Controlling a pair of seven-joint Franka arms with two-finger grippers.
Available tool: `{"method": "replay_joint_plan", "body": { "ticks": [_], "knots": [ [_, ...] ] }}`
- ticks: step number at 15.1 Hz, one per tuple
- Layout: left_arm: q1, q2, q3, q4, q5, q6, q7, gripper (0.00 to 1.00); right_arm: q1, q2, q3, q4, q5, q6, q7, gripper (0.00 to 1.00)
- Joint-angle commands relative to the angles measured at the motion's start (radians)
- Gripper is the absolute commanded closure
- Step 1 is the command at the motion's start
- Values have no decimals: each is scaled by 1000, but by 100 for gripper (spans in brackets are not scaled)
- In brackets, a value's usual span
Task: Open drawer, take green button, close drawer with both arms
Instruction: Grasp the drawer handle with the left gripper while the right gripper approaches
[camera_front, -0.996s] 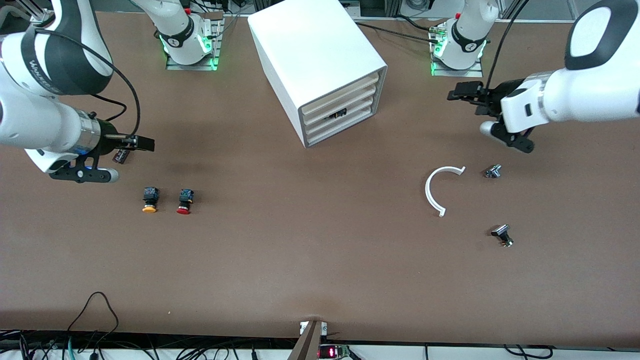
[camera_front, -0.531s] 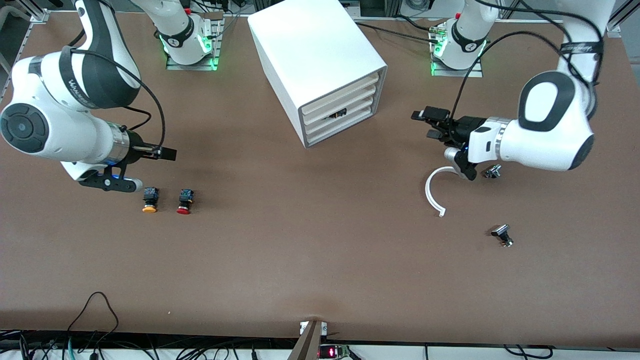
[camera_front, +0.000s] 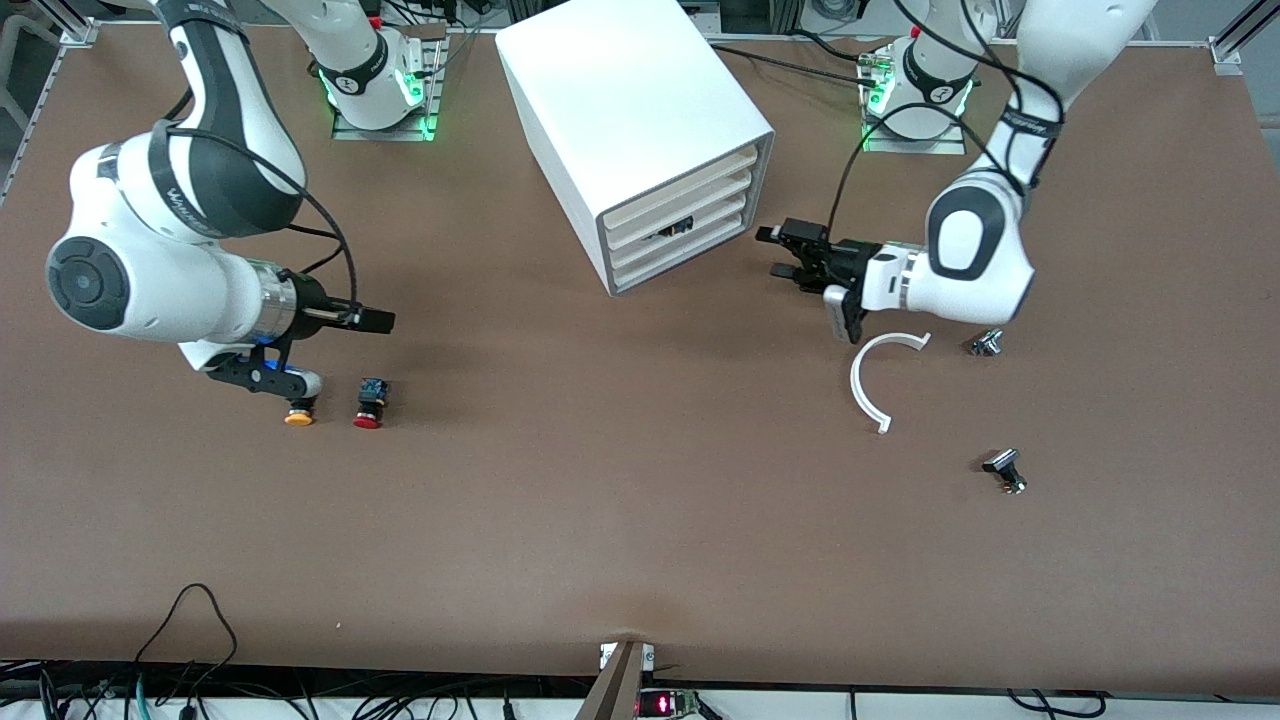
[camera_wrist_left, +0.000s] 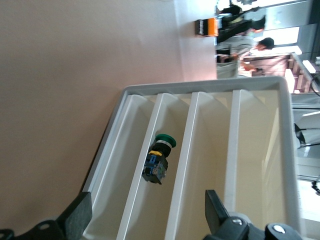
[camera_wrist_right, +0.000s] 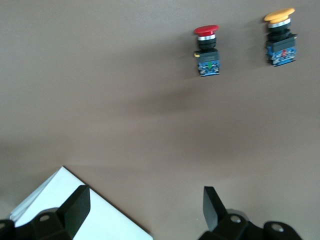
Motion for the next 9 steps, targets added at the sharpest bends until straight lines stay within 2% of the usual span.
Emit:
{"method": "replay_joint_plan", "body": {
  "ticks": [1, 2, 3, 5, 6, 7, 9],
  "knots": [
    [8, 122, -13, -3, -113, -1, 210, 6, 37, 19, -2, 19, 12, 15, 79, 0],
    [8, 134, -15, -14, -144, -3, 239, 7, 47, 20, -2, 21, 10, 15, 108, 0],
    [5, 150, -19, -20, -150, -3, 247, 14, 55, 22, -2, 22, 4, 15, 139, 0],
    [15, 176, -74, -32, -167, -3, 247, 30, 78, 28, -2, 24, 1, 15, 185, 0],
    [14, 184, -79, -35, -169, -15, 247, 43, 90, 28, -2, 27, 1, 16, 208, 0],
    [3, 191, -79, -35, -169, -35, 247, 52, 98, 28, -2, 30, 0, 18, 226, 0],
    [3, 202, -88, -41, -170, -43, 249, 52, 120, 48, -2, 76, 1, 20, 275, 0]
  ]
}}
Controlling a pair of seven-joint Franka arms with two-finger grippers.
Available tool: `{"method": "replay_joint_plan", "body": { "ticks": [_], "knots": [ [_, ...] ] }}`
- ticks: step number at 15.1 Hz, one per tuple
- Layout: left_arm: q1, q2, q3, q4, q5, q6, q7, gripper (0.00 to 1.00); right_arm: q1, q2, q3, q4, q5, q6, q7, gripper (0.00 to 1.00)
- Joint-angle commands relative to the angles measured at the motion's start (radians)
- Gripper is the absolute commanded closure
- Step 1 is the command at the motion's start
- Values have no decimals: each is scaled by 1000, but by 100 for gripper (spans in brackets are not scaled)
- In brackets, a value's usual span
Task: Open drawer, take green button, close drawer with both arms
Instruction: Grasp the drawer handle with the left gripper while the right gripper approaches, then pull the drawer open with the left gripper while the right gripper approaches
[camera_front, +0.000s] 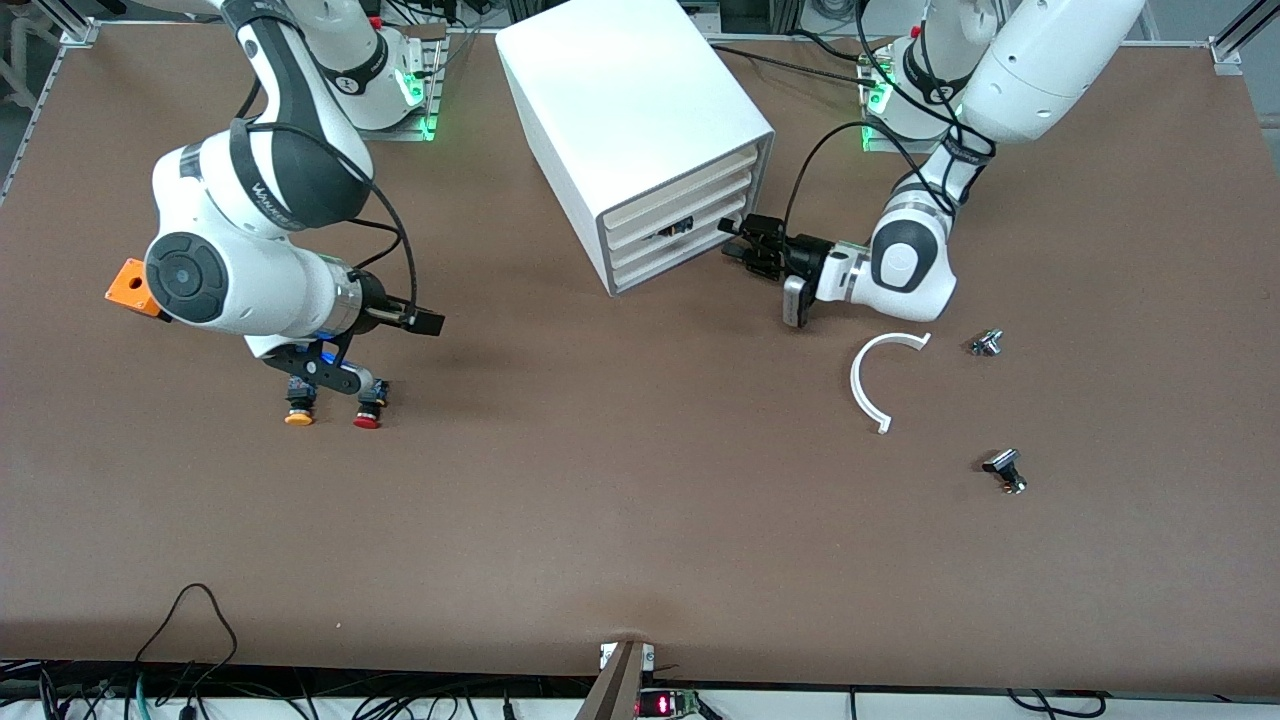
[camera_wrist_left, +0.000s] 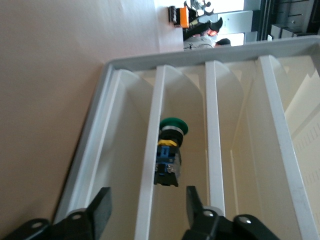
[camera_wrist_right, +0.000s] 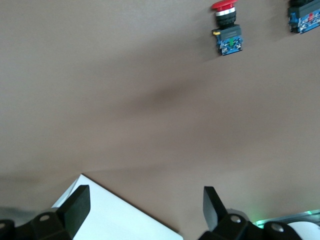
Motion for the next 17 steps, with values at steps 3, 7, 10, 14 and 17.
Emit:
{"method": "replay_joint_plan", "body": {
  "ticks": [3, 7, 10, 14, 17],
  "knots": [
    [4, 8, -15, -22, -27, -34, 28, 53, 55, 59, -2, 118, 0, -8, 129, 0],
    [1, 38, -21, -22, -27, -34, 33, 54, 93, 103, -2, 193, 0, -17, 244, 0],
    [0, 50, -23, -22, -27, -31, 48, 55, 119, 133, -2, 244, 0, -19, 313, 0],
    [-22, 53, -23, -22, -29, -28, 64, 90, 147, 172, -2, 309, 1, -20, 397, 0],
    [-14, 51, -21, -19, -27, -29, 59, 100, 165, 206, -1, 372, 3, -27, 455, 0]
  ]
}}
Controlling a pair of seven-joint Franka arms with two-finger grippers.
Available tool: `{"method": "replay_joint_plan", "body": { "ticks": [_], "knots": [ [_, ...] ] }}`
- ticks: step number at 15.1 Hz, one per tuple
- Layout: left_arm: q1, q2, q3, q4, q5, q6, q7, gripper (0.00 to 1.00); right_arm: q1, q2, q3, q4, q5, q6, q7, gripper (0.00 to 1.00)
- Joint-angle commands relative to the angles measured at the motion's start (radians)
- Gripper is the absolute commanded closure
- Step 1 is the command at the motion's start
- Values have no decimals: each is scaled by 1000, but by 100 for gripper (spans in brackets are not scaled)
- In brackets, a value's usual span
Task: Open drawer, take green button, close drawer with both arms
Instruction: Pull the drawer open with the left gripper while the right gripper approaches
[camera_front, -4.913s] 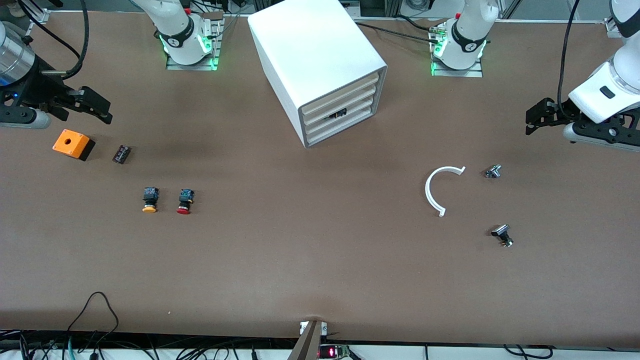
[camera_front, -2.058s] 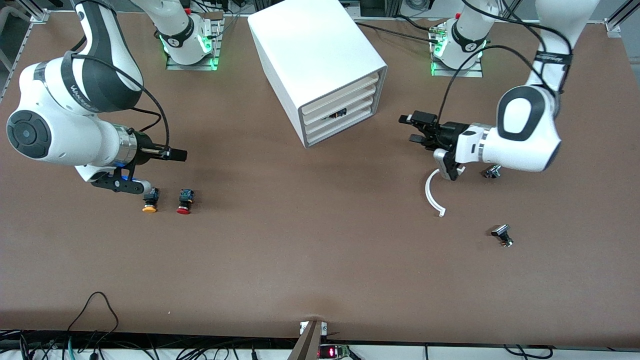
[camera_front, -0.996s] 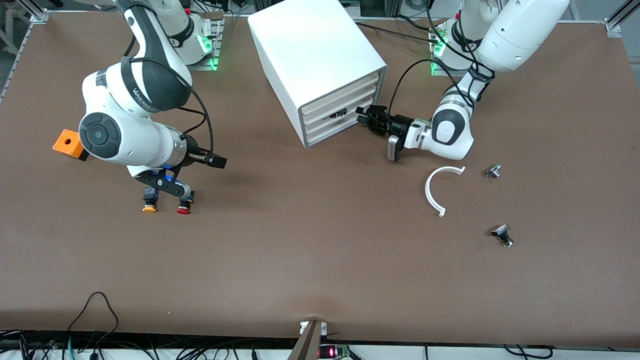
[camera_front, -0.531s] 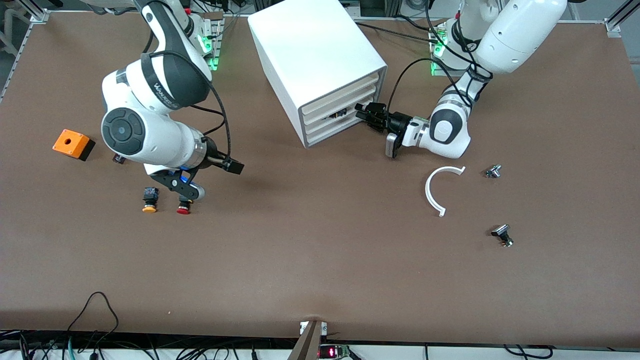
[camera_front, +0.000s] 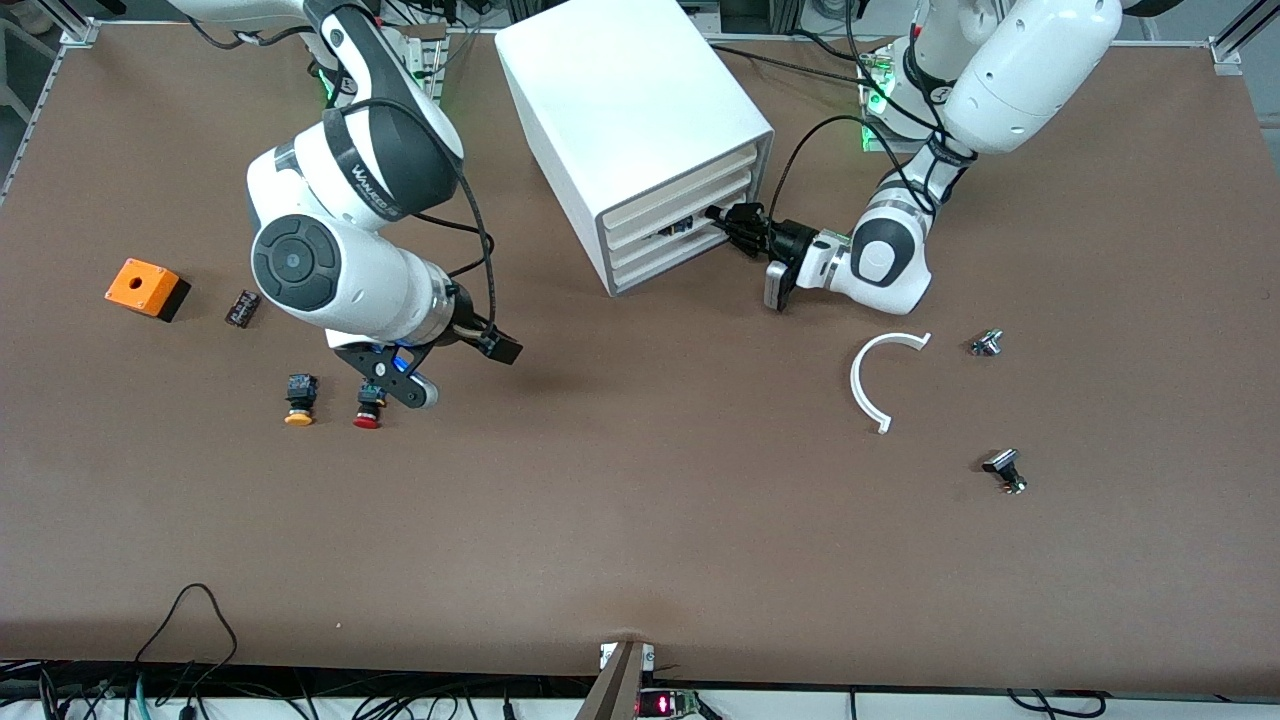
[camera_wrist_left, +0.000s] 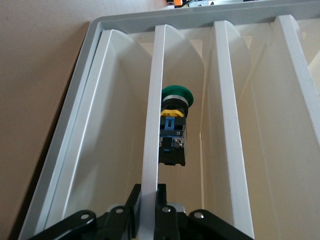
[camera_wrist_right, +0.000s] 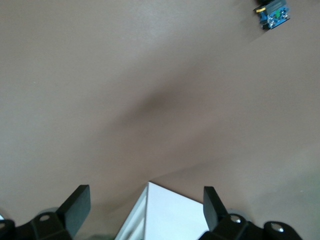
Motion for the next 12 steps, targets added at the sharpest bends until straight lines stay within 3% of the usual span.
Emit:
{"method": "replay_joint_plan", "body": {
  "ticks": [1, 4, 9, 12],
  "knots": [
    [-1, 1, 4, 5, -24, -12, 17, 100, 19, 57, -1, 102, 7, -28, 71, 0],
    [24, -1, 31, 56, 11, -12, -4, 100, 41, 83, -1, 149, 9, -28, 127, 0],
    [81, 2, 83, 203, 229, -14, -136, 100, 82, 135, -1, 235, 10, -12, 244, 0],
    [102, 7, 102, 280, 300, -17, -214, 100, 123, 155, -1, 278, 10, 1, 331, 0]
  ]
}}
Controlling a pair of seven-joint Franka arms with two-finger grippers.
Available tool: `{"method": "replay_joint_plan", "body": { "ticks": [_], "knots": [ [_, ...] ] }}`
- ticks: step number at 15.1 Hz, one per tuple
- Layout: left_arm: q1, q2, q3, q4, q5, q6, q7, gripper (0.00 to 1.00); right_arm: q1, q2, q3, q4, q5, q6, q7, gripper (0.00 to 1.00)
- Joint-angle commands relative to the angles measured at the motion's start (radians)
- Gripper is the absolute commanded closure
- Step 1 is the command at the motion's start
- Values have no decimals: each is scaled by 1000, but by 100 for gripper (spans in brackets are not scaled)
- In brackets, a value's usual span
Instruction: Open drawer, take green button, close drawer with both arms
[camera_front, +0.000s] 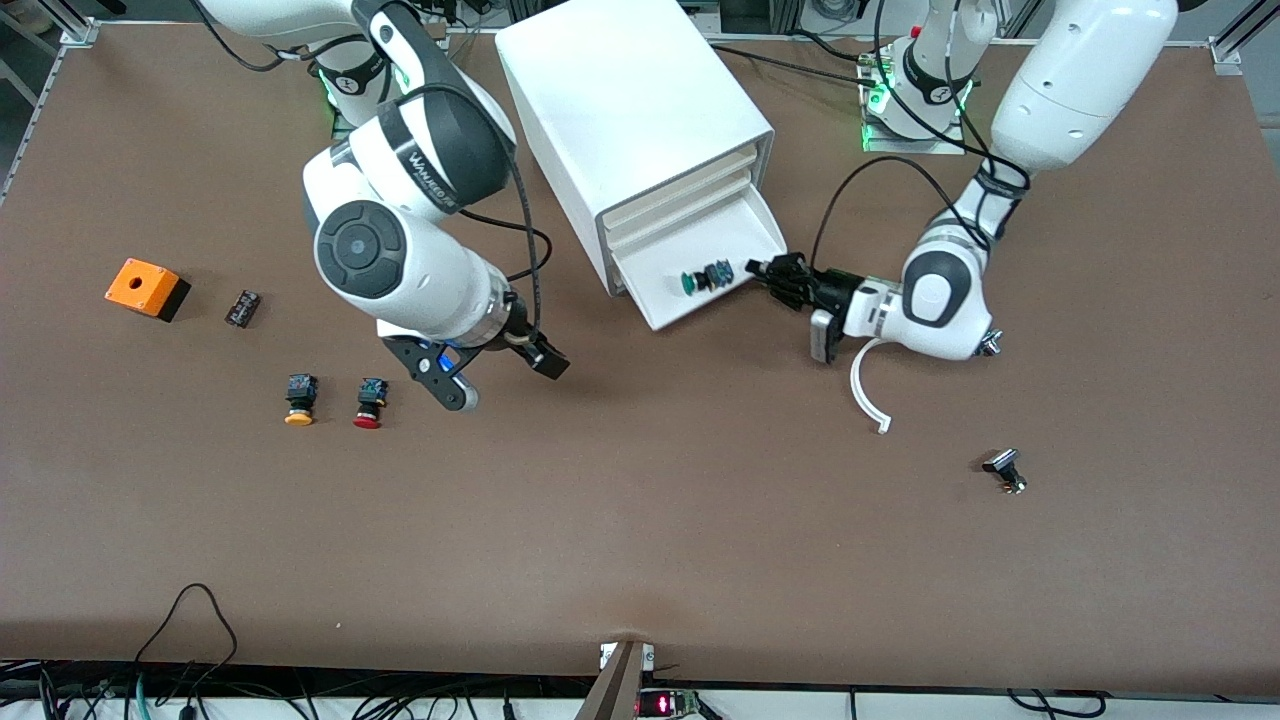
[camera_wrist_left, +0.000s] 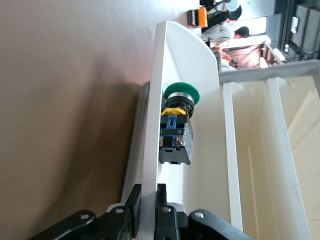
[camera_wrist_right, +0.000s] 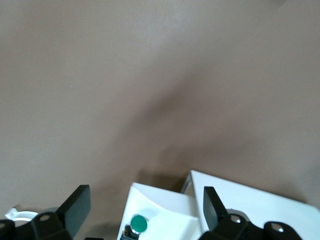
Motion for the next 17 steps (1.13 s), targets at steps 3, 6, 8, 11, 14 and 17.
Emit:
{"method": "replay_joint_plan", "body": {
  "ticks": [3, 6, 8, 11, 14, 17],
  "knots": [
    [33, 27, 12, 140, 113, -15, -128, 100, 86, 45, -2, 75, 9, 58, 170, 0],
    [39, 36, 12, 172, 146, -15, -159, 6, 138, 77, -4, 75, 9, 145, 255, 0],
    [51, 32, 12, 174, 148, -27, -198, 0, 170, 97, -5, 75, 7, 198, 301, 0],
    [74, 15, 15, 210, 204, -47, -244, 0, 208, 129, -7, 75, 2, 254, 348, 0],
    [106, 15, 17, 340, 355, -165, -393, 0, 250, 163, -11, 75, -2, 319, 396, 0],
    [122, 13, 17, 483, 508, -286, -548, 0, 287, 205, -16, 77, -28, 363, 439, 0]
  ]
}}
